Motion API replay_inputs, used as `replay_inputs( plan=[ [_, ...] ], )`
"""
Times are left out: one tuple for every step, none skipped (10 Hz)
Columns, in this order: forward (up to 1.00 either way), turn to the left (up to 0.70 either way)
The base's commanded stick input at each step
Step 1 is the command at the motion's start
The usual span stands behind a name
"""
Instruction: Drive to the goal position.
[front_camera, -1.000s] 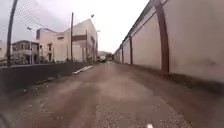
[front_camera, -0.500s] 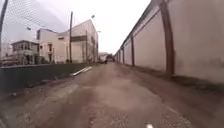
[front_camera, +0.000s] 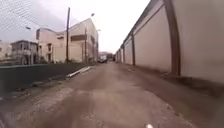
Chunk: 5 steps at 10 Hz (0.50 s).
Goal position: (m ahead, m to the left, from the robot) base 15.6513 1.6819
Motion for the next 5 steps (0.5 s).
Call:
replay_inputs(
  plan=[
    [0.70,0.35],
    [0.70,0.22],
    [0.70,0.00],
    [0.70,0.00],
    [0.70,0.00]
  ],
)
